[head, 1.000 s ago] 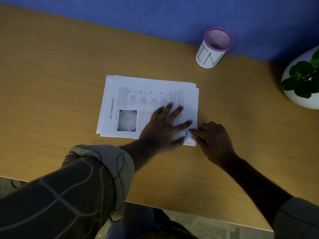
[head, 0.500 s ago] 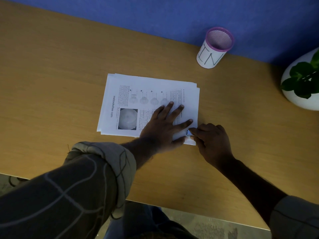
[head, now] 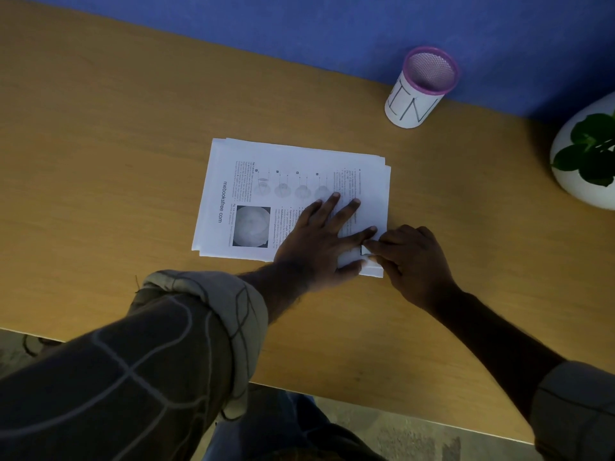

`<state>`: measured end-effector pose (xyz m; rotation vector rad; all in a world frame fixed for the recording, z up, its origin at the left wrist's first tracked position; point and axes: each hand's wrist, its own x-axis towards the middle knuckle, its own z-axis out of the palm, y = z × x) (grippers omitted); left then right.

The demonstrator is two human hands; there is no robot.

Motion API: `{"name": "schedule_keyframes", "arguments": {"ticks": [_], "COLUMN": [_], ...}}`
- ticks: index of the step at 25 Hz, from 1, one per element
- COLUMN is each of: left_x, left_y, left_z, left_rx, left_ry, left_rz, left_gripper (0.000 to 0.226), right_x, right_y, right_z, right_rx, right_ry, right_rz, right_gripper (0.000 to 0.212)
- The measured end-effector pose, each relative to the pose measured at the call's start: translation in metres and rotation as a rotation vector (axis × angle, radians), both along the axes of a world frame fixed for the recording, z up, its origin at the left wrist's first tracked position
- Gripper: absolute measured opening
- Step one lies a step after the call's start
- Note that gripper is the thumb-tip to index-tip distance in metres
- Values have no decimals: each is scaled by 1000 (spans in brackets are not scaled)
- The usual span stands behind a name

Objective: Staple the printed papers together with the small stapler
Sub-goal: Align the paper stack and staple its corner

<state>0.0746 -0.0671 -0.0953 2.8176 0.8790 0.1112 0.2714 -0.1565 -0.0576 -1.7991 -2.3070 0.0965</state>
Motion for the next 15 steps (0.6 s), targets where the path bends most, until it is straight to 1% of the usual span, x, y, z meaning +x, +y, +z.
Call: {"name": "schedule_keyframes", "arguments": {"ticks": [11,15], "left_x": [-1,-2], "left_y": [0,-2], "left_z": [3,1], "left_rx": [5,19], "left_ry": [-1,0], "left_rz": [-26,-23], "left_gripper": [66,67], "right_x": [0,2], "right_y": [-14,-17], "right_z": [0,-1], "right_rx": [-12,-35], "right_ry": [55,56], "right_rz": [-16,-132], "right_gripper": [28,27]}}
